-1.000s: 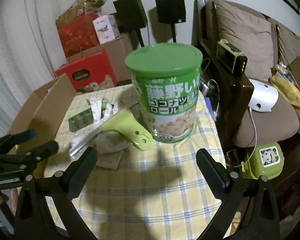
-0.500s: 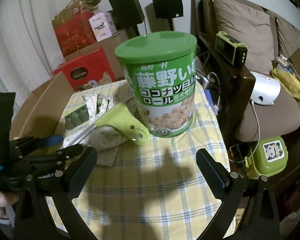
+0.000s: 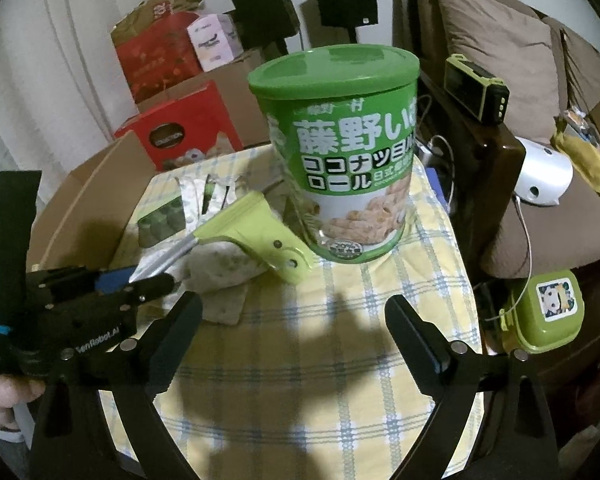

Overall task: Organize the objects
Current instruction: 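Grasp the grey blade of the squeegee with the left tool, then grasp the green squeegee handle with the right tool while the left tool holds the blade, then lift the squeegee with both tools and carry it over the box, then lower the squeegee into the box and open both tools, then withdraw both tools from the box toward the white cloth bag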

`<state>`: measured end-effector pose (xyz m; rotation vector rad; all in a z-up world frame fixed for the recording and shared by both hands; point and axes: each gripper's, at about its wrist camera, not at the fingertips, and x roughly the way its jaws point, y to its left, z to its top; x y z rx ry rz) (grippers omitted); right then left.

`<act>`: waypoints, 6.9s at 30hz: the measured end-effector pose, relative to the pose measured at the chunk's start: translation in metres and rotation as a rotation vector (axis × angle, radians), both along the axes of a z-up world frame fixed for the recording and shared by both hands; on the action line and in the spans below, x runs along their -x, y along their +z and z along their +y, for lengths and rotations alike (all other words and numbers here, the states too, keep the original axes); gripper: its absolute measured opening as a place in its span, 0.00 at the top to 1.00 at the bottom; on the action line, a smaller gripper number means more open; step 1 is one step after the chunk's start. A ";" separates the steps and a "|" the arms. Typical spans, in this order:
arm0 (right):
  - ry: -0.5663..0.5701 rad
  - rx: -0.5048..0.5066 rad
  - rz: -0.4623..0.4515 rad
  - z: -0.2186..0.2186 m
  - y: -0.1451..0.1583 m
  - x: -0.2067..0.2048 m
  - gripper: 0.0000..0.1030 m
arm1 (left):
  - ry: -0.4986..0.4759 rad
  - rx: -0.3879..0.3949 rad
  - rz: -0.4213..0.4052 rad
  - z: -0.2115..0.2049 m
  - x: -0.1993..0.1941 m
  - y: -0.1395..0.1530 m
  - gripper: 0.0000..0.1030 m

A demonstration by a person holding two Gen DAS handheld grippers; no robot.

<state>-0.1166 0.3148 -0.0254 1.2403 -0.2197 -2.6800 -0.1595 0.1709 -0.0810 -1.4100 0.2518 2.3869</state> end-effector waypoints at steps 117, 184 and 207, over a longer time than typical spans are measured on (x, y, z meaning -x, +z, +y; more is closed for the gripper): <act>0.583 -0.238 0.301 -0.295 0.133 0.048 0.68 | 0.255 -0.249 0.296 -0.261 -0.001 0.161 0.86; 0.569 -0.271 0.074 -0.338 0.046 0.079 0.41 | 0.364 -0.270 0.018 -0.325 0.026 0.062 0.34; 0.415 -0.224 0.101 -0.265 0.060 0.038 0.27 | 0.368 -0.199 0.100 -0.286 -0.021 0.076 0.24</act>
